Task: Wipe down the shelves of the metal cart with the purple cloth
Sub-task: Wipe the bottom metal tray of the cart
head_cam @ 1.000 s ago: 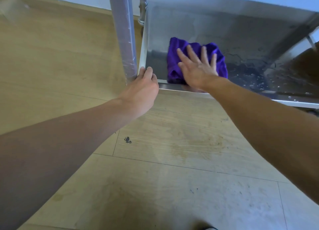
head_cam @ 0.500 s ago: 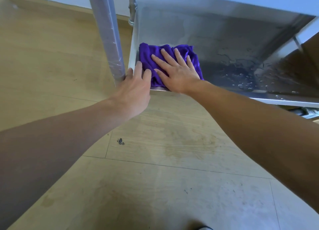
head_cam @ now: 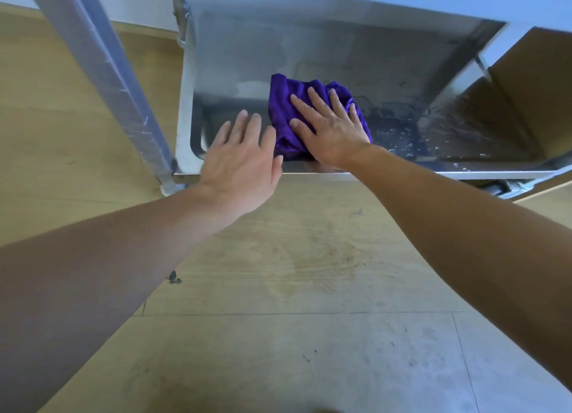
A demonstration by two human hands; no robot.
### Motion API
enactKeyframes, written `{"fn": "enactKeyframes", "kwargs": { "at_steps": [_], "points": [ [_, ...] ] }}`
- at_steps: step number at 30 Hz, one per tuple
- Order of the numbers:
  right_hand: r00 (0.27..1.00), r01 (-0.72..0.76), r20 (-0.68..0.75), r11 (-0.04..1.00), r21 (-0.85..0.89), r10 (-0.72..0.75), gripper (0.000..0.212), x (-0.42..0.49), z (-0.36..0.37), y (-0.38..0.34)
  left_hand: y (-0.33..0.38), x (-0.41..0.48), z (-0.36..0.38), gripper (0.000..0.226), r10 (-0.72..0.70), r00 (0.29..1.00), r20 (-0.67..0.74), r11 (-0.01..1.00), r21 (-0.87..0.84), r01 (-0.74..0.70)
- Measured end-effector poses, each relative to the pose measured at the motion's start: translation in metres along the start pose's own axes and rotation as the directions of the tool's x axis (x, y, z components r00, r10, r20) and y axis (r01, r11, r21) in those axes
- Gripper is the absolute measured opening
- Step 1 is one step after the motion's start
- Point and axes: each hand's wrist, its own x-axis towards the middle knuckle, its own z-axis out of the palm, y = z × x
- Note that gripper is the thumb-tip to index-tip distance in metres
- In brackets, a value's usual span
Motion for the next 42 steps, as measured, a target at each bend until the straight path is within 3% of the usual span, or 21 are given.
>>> {"fn": "enactKeyframes", "kwargs": {
  "at_steps": [10,18,26,32,36,42],
  "points": [
    [0.994,0.09,-0.054,0.996,-0.027,-0.091,0.052,0.004,0.003,-0.01,-0.011,0.019,0.021,0.056,-0.054,0.993,-0.102,0.993,-0.108,0.043],
    [0.993,-0.112,-0.035,0.993,0.037,0.113,0.054,0.086,-0.009,-0.007,-0.012,0.02,0.02,0.065,-0.056,0.994,-0.096,0.992,-0.12,0.044],
    [0.996,0.065,-0.063,0.998,0.015,-0.064,0.055,0.052,0.0,-0.01,-0.013,0.016,0.019,0.047,-0.069,0.989,-0.129,0.991,-0.126,0.053],
    [0.988,-0.143,-0.06,0.989,0.045,0.145,0.057,0.055,-0.004,0.042,-0.009,0.018,0.021,0.047,-0.05,0.993,-0.107,0.993,-0.111,0.038],
    [0.962,-0.266,-0.053,0.961,0.072,0.27,0.054,0.065,-0.008,0.034,-0.007,0.021,0.023,0.047,-0.04,0.994,-0.098,0.994,-0.101,0.03],
    [0.997,-0.048,-0.059,0.998,0.042,0.05,0.053,0.07,-0.001,-0.027,-0.005,0.021,0.02,0.053,-0.03,0.994,-0.102,0.996,-0.086,0.022]
  ]
}}
